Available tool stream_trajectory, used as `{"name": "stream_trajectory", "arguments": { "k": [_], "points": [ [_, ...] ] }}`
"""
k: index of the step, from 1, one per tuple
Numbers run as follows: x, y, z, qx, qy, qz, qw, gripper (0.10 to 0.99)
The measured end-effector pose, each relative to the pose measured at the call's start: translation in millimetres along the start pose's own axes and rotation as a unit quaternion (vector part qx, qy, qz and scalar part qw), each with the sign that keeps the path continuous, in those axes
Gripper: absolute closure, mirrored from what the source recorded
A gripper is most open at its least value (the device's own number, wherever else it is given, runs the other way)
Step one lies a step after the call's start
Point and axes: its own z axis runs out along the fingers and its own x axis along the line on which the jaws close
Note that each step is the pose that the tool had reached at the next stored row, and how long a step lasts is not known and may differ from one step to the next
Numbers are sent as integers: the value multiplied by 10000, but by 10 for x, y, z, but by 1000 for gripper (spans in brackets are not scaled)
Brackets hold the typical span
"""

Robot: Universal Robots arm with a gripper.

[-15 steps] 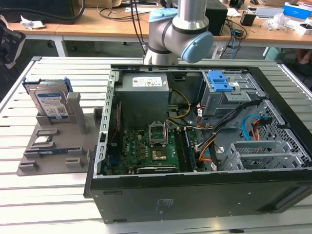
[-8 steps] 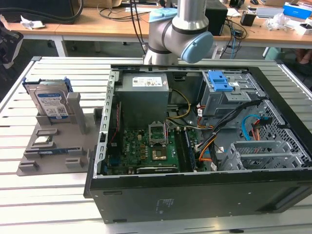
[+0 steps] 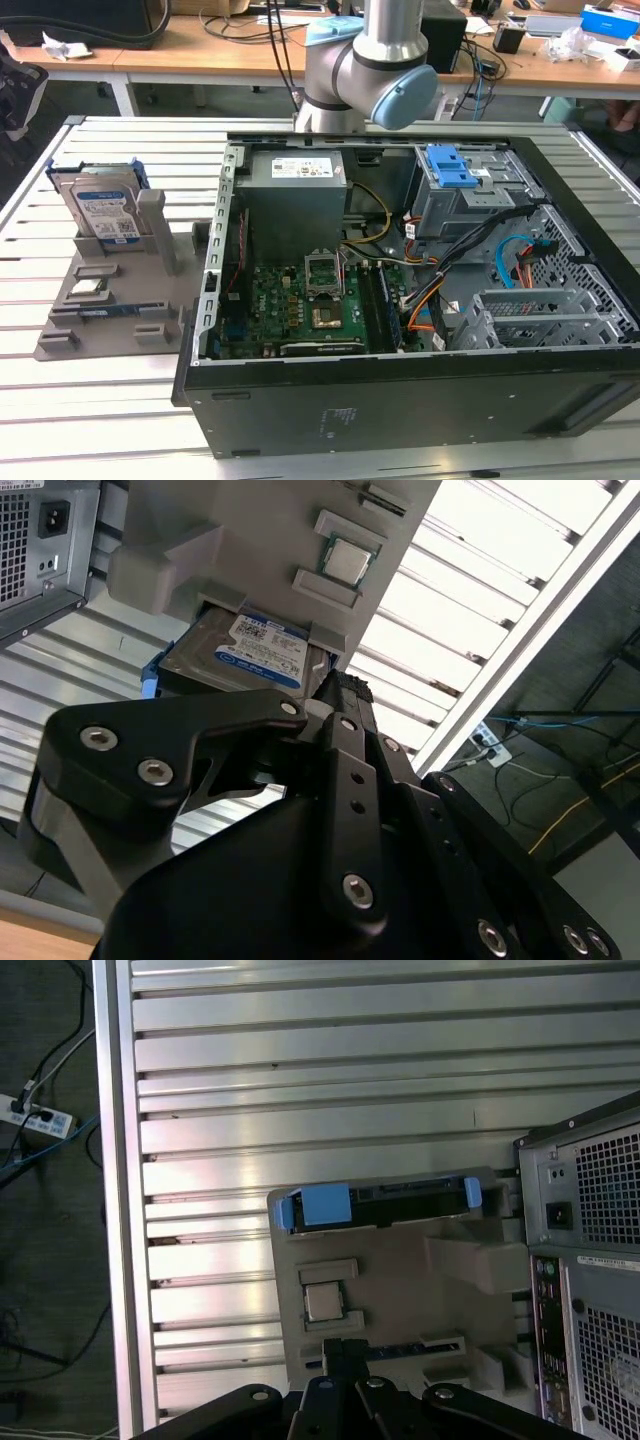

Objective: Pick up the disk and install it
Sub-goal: 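Pick up the disk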

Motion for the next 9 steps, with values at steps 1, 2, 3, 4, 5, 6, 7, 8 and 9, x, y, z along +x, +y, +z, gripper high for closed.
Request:
{"name": "stream_trajectory", "arguments": {
  "k": [1,2,3,4,5,6,7,8,9],
  "points": [
    [0,0,0,0,0,0,10000,980],
    [0,0,0,0,0,0,10000,980],
    [0,0,0,0,0,-6,10000,980],
    [0,1,0,-2,3,-76,10000,980],
    [1,1,0,-3,5,-109,9999,980],
    [1,1,0,-4,7,-149,9999,980],
    [0,1,0,-5,10,-222,9998,980],
    [0,0,0,-7,13,-288,9996,980],
    [0,1,0,-8,15,-343,9994,980]
  ]
}}
